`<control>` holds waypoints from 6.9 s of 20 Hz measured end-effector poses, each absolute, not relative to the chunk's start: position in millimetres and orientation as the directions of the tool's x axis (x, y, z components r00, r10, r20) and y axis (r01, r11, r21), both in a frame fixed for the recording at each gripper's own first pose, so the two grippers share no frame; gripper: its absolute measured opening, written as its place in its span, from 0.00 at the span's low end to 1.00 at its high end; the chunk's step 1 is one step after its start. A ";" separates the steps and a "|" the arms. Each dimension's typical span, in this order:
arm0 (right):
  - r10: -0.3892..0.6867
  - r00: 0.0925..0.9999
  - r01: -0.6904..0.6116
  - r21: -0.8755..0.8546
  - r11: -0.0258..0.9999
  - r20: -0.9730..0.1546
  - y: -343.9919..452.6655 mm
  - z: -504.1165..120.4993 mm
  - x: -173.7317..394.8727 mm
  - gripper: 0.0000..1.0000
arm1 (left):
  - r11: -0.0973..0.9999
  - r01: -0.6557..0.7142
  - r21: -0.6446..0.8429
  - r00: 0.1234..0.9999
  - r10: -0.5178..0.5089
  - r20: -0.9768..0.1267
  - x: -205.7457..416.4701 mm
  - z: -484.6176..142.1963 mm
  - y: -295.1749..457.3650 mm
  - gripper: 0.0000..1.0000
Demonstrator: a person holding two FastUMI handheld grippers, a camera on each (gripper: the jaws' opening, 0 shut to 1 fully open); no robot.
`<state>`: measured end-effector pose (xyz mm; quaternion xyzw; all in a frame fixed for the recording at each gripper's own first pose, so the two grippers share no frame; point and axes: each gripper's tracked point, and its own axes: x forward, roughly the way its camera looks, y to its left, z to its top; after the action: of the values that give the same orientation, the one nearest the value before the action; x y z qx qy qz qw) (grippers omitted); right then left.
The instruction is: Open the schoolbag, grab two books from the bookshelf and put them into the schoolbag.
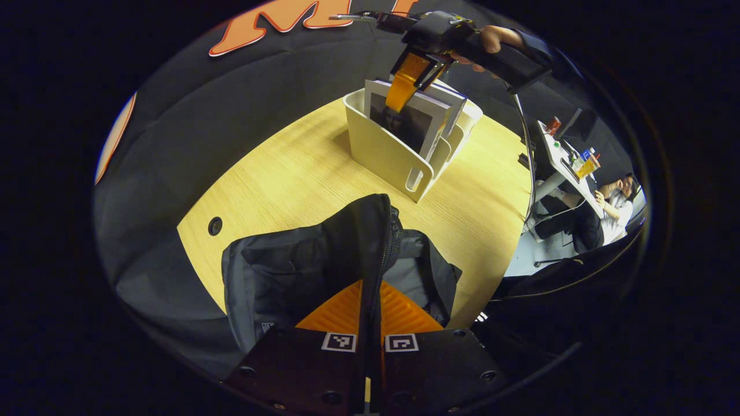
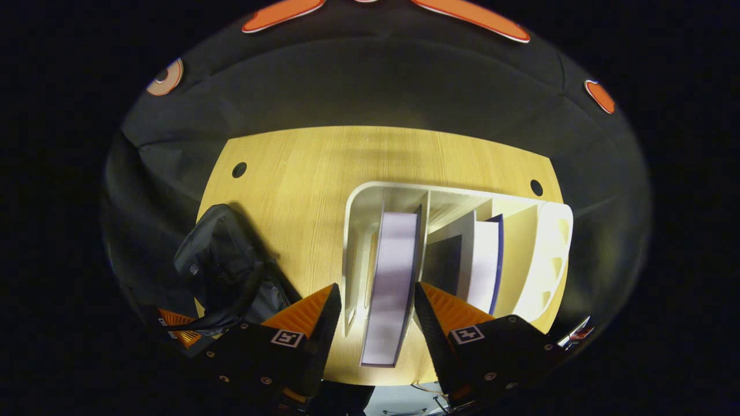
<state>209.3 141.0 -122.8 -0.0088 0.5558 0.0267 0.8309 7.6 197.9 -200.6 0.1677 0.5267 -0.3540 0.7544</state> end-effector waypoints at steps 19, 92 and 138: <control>0.030 0.432 0.098 0.080 0.992 -0.901 110.1 -99.9 136.7 0.37 | 0.688 0.707 -0.164 0.174 -0.393 -0.903 7.0 -206.0 195.3 0.04; 0.403 0.702 -0.011 0.557 0.830 -0.587 233.6 -237.1 53.4 0.98 | 0.831 0.551 -0.084 0.328 -0.308 -0.893 -21.9 -230.6 168.3 0.04; 0.156 0.351 -0.119 0.122 0.985 -0.923 65.0 -174.2 239.6 0.95 | 0.884 0.466 -0.040 0.335 -0.218 -0.917 -28.2 -245.1 155.7 0.04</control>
<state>239.6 65.0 -174.2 0.0166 0.5635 0.0837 0.8217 -28.2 155.7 -245.1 0.1157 0.5367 -0.2114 0.8086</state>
